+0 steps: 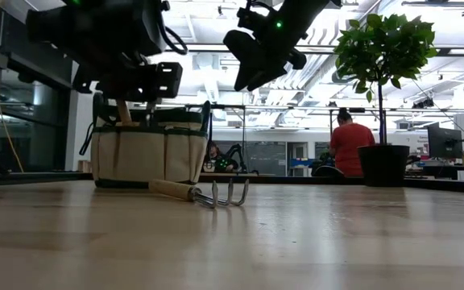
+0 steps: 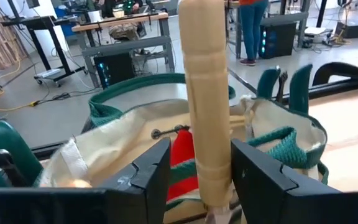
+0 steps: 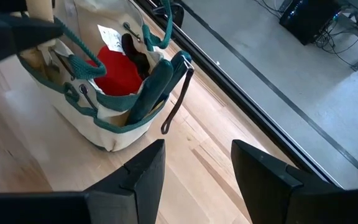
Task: Pick & Place Garden tools in Gardening bag
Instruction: Put the brown trowel into the gardening bag, then put the brown hand rake into the gardening bag
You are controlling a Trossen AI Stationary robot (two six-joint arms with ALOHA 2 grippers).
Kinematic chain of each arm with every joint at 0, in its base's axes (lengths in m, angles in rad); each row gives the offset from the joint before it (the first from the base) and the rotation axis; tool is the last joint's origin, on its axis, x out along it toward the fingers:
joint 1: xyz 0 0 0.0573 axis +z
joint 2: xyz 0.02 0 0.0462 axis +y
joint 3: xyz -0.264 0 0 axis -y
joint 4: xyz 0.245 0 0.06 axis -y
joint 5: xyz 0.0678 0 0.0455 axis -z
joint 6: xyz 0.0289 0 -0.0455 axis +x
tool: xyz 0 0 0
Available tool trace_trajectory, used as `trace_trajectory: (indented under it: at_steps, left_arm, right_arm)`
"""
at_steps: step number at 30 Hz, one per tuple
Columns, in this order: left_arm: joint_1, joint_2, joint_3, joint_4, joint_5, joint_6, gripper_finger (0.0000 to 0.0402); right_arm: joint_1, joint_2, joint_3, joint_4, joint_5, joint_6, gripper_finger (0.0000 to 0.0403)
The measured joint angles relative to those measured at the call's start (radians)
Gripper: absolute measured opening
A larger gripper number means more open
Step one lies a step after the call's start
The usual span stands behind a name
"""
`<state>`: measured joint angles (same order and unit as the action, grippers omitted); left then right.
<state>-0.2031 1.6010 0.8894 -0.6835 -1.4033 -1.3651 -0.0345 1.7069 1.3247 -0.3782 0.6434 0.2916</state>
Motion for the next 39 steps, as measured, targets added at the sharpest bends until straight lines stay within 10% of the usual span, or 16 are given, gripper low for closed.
trace_trajectory:
  at_steps: [39]
  left_arm:
    - [0.074, -0.171, 0.0, -0.051, -0.01, 0.053, 0.0157]
  right_arm:
    - [0.0, 0.0, 0.0, -0.007, -0.023, 0.019, 0.0178]
